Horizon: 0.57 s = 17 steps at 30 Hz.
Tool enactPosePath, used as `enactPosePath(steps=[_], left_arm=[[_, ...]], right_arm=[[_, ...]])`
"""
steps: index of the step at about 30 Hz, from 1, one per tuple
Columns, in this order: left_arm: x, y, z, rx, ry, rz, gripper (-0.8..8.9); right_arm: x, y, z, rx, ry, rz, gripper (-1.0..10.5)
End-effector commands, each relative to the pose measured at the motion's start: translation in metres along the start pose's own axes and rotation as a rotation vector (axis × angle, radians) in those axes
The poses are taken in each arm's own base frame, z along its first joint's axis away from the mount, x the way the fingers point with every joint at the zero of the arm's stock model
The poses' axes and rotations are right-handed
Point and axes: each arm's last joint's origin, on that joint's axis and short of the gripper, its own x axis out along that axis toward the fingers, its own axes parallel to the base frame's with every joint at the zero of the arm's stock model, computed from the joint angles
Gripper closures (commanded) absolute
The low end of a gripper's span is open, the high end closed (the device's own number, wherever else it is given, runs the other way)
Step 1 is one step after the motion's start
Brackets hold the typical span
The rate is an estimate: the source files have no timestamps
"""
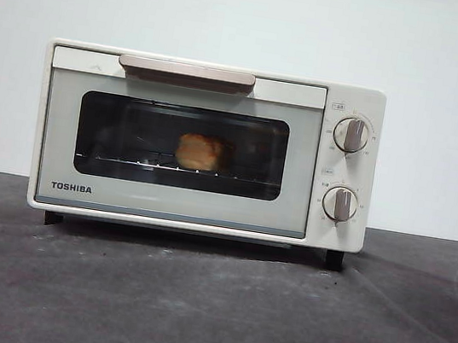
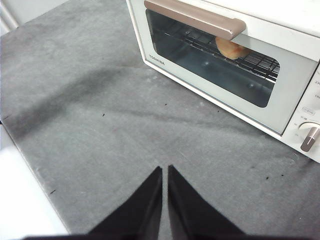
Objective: The left arm flap open the oven, the right arm pick bread and place it into oven, the left arm flap close the oven
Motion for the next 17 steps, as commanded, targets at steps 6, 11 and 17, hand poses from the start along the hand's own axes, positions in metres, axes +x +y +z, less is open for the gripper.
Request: enactPosePath(steps=[6,11,17], left_arm=[[0.0,-0.004,-0.055,-0.03,0.084,0.043,7.97],[0.002,-0.006,-0.08,-0.054,0.141,0.061,7.97],[0.003,-0.009,-0.101,-0.062,0.205,0.054,7.97]], right_arm=[[0.0,0.002,0.003,-0.004,-0.009,0.008,9.3],[0.0,0.002,0.003,-0.003,-0.009,0.008,9.3],[0.0,0.002,0.003,-0.003,-0.009,0.008,9.3]])
